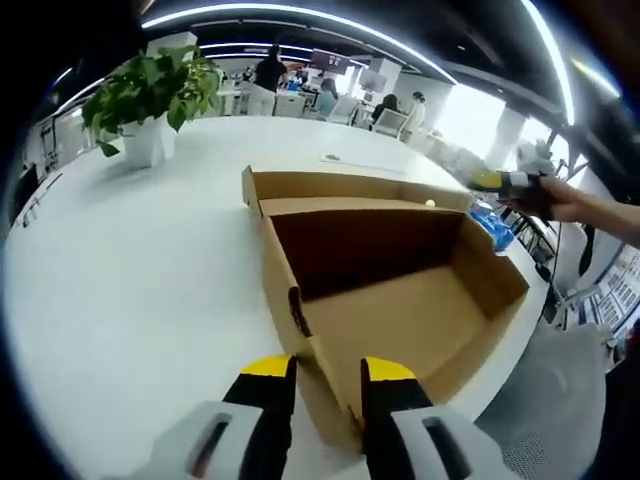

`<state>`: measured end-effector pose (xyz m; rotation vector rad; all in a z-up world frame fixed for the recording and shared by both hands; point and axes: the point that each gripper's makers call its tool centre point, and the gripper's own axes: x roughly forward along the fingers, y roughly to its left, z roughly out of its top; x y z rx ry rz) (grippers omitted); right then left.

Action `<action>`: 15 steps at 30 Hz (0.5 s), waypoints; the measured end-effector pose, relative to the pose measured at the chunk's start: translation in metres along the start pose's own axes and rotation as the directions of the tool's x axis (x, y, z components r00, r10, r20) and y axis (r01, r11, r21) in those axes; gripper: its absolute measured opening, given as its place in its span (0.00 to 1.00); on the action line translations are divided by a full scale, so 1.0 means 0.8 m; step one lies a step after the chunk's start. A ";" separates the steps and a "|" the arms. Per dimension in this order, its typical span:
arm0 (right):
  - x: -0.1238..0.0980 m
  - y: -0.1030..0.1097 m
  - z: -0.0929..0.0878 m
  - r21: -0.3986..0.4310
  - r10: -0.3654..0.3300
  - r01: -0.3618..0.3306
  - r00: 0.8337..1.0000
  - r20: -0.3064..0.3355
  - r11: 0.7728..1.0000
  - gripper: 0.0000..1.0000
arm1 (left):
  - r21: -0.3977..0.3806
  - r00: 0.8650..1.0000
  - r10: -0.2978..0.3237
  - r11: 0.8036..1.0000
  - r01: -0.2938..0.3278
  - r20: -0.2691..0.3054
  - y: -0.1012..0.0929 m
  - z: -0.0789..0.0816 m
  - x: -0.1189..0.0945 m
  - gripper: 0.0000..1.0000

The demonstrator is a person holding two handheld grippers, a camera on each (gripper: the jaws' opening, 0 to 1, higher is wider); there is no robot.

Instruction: Operate the shoe box by opening the lid, removing the specified soft item, and placing it in the target area until the item is outside and the box remains undamaged.

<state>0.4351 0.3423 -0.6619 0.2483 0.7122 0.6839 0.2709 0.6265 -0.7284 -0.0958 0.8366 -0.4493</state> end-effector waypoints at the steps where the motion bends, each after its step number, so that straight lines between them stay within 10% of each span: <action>1: 0.005 0.000 0.002 0.007 -0.001 0.001 1.000 0.001 1.000 0.34 | -0.001 1.000 -0.001 1.000 0.001 0.000 0.000 0.000 0.000 0.25; 15: 0.064 -0.009 0.003 0.056 -0.022 0.024 0.999 -0.042 0.998 0.34 | -0.028 1.000 -0.005 1.000 0.006 0.011 0.001 -0.002 -0.001 0.25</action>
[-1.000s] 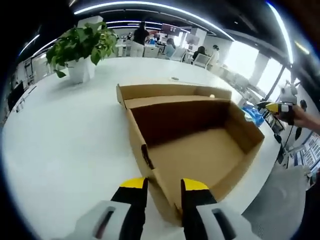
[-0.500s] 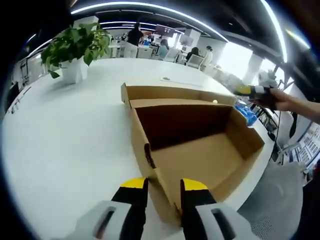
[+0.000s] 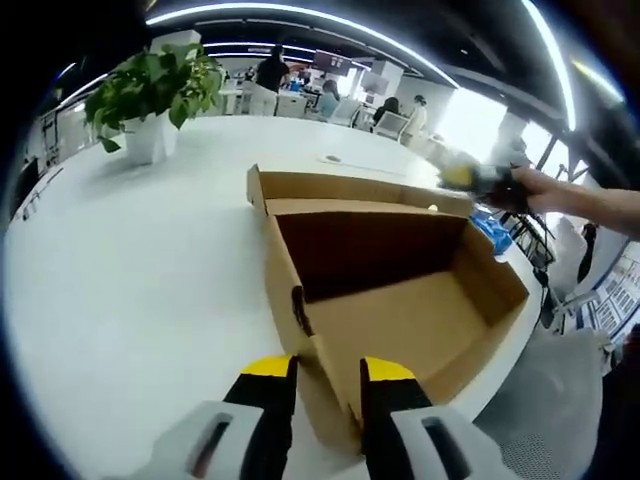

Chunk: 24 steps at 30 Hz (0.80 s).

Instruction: Operate the shoe box by opening the lid, removing the specified soft item, and placing it in the target area until the item is outside and the box remains undamaged.

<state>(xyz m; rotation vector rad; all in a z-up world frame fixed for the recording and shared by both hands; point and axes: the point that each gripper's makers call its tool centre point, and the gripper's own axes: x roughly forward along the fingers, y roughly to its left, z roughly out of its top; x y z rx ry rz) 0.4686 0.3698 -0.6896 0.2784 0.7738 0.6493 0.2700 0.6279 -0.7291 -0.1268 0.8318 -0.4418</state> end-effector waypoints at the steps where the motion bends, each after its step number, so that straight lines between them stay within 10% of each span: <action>1: 0.006 -0.002 -0.002 -0.003 -0.009 0.009 1.000 -0.010 1.000 0.34 | -0.004 1.000 0.001 1.000 -0.001 0.001 0.000 0.000 0.000 0.25; 24: 0.041 -0.017 -0.029 0.150 -0.094 0.107 0.992 -0.089 0.983 0.17 | -0.010 1.000 0.013 1.000 -0.013 -0.007 0.007 -0.003 0.003 0.24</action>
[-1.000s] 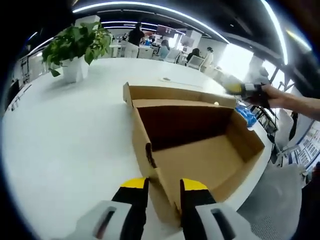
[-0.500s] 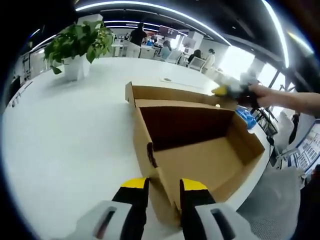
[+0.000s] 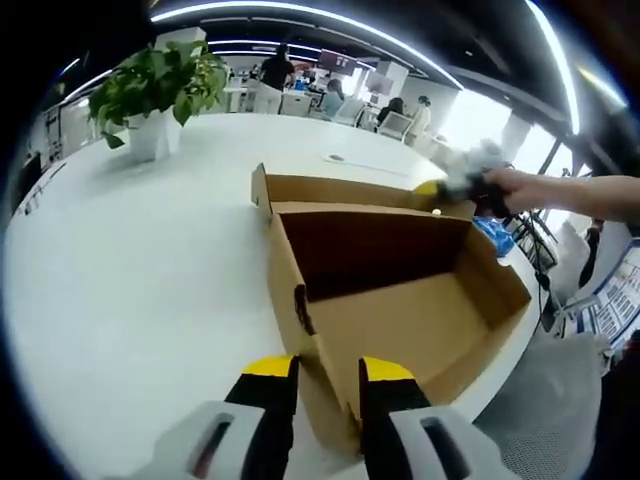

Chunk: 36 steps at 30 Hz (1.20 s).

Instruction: Operate the shoe box by opening the lid, removing the specified soft item, and placing it in the target area until the item is outside and the box remains undamaged.

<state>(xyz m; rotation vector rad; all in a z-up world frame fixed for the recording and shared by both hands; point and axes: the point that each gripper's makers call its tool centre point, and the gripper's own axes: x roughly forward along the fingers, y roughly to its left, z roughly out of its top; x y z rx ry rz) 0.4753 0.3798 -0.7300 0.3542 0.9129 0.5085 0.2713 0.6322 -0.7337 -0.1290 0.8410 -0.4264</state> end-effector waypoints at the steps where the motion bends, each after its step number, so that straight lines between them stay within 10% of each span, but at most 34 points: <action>1: -0.002 -0.002 0.003 0.003 -0.011 0.011 1.000 0.007 1.000 0.15 | 0.003 1.000 0.001 1.000 -0.001 -0.001 0.000 0.000 0.000 0.24; 36: -0.101 0.035 0.072 -0.092 0.024 -0.006 0.980 0.195 0.996 0.02 | -0.013 0.991 0.119 0.993 -0.120 -0.068 0.001 0.001 0.005 0.15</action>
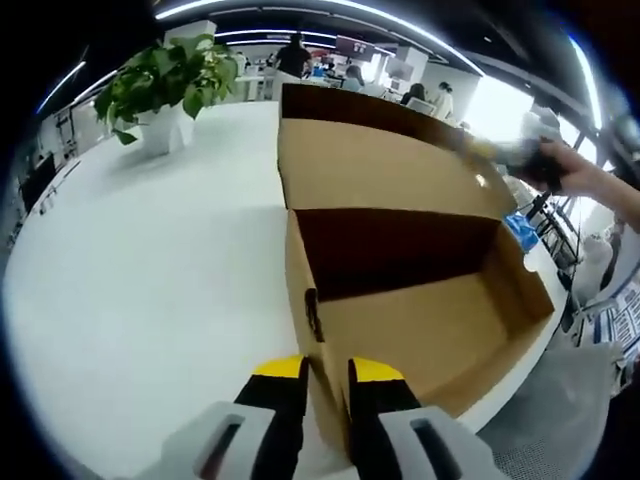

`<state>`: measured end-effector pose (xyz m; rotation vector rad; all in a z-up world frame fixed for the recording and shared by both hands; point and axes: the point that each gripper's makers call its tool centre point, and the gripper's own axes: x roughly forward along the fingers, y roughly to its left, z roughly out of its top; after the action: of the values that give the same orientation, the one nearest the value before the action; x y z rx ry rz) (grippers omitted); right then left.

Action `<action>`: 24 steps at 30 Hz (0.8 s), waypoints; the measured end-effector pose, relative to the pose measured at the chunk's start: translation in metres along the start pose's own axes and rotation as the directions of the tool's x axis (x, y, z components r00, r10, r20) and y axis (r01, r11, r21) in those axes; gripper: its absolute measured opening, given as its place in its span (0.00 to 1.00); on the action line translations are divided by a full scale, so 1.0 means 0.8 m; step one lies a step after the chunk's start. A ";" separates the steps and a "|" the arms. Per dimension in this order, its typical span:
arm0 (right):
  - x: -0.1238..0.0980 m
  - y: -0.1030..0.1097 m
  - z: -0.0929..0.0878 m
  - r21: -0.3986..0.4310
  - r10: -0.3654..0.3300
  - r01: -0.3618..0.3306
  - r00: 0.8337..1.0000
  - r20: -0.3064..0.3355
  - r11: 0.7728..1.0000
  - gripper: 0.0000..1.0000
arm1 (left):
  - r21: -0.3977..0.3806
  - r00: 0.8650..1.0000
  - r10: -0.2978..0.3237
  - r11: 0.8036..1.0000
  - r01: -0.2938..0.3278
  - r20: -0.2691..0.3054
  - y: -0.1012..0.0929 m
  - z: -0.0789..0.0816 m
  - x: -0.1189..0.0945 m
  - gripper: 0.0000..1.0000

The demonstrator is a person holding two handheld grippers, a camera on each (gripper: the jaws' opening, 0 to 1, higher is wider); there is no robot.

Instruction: Operate the shoe box by opening the lid, removing the specified soft item, and placing it in the target area until the item is outside and the box remains undamaged.

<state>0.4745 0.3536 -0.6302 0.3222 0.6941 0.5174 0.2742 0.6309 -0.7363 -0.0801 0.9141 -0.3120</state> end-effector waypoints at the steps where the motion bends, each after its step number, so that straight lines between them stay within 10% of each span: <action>1: -0.004 0.003 0.002 -0.014 0.003 -0.003 1.000 0.006 1.000 0.02 | 0.003 1.000 0.001 1.000 -0.001 -0.001 0.000 0.000 0.000 0.15; 24: -0.080 0.056 -0.001 -0.201 0.070 -0.055 0.995 0.070 0.978 0.02 | 0.005 1.000 0.007 1.000 -0.007 0.003 -0.008 0.004 -0.002 0.16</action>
<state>0.4169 0.3553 -0.5770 0.1754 0.5533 0.6262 0.2747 0.6249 -0.7318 -0.0729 0.9105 -0.3078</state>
